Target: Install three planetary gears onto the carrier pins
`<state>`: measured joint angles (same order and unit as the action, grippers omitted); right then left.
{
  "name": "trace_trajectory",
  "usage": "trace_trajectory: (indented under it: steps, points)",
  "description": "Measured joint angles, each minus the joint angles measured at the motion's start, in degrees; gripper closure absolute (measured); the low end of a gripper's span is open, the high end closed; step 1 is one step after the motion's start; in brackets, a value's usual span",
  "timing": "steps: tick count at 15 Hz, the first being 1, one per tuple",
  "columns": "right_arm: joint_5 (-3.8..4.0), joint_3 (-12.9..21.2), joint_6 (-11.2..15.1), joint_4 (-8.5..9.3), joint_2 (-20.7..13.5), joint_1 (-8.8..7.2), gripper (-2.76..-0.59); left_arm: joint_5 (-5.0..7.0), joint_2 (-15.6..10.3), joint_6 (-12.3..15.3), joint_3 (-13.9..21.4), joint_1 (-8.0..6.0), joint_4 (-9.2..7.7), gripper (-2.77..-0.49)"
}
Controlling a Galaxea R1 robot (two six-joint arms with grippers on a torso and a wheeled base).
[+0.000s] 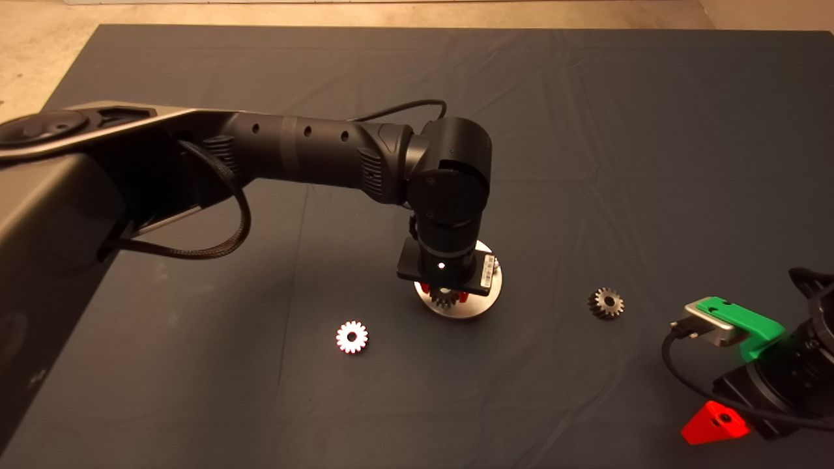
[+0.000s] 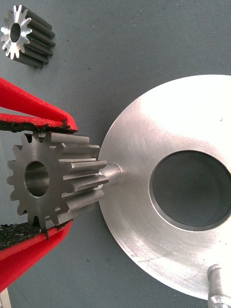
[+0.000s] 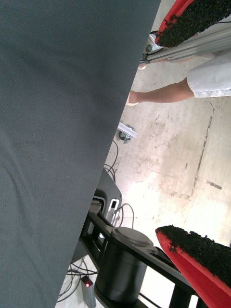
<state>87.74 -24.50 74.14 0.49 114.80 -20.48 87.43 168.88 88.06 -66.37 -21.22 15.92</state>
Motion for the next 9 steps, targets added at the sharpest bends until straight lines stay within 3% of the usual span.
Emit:
trace_trajectory:
  steps: [5,9]
  points:
    - [0.0,0.0,0.0,0.0,0.0,0.0,-2.75,0.02,0.0,0.9,0.0,1.8,1.24,-1.0]
    - [0.01,0.0,0.0,0.0,0.0,0.0,-2.75,0.0,0.0,1.4,0.0,2.01,1.77,-1.0]
